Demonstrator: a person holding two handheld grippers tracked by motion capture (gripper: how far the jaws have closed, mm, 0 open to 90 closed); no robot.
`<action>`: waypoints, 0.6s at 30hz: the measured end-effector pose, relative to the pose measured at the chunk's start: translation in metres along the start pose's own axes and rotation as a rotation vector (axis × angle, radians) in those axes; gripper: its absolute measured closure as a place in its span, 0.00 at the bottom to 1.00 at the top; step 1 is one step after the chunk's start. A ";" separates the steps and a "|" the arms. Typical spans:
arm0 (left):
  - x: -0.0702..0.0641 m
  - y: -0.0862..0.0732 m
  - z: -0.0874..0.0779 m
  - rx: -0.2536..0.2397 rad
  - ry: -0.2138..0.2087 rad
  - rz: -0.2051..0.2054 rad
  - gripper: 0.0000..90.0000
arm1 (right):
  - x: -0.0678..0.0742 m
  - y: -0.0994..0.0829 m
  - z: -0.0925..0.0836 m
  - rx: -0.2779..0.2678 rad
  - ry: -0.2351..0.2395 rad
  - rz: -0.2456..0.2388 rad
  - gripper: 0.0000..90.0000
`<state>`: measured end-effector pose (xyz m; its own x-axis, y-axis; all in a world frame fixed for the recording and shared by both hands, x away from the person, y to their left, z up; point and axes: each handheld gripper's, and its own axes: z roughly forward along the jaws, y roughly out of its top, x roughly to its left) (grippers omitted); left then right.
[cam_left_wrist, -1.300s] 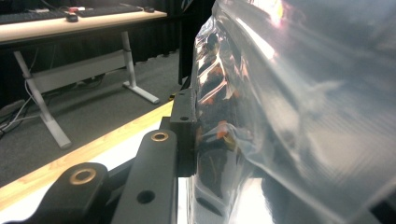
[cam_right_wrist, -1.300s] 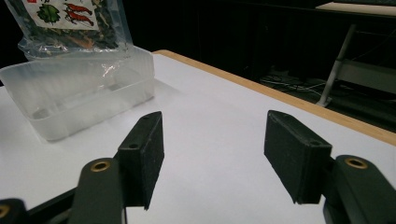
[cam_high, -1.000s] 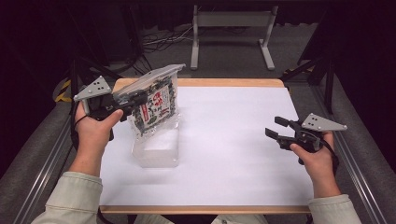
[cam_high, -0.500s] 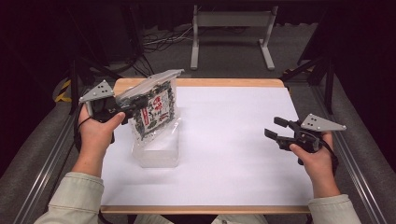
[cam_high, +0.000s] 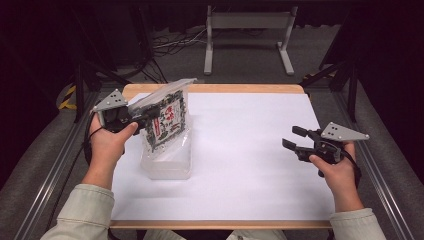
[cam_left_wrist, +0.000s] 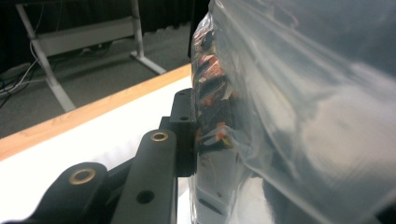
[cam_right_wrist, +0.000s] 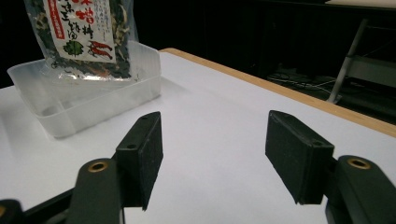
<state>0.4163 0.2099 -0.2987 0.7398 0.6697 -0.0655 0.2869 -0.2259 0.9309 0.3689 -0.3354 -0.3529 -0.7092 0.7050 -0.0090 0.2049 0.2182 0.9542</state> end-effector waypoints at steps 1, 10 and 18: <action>-0.001 -0.001 0.002 0.008 0.003 0.001 0.81 | 0.000 0.000 0.000 0.000 0.000 0.000 0.42; -0.002 -0.008 0.011 -0.017 -0.012 0.005 0.81 | -0.001 -0.001 -0.001 0.000 0.000 0.002 0.42; 0.000 -0.017 0.017 -0.012 -0.019 -0.006 0.81 | 0.000 -0.001 -0.001 0.000 0.000 0.002 0.42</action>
<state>0.4217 0.2020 -0.3205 0.7492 0.6577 -0.0777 0.2841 -0.2131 0.9348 0.3683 -0.3367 -0.3538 -0.7089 0.7053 -0.0065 0.2068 0.2167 0.9541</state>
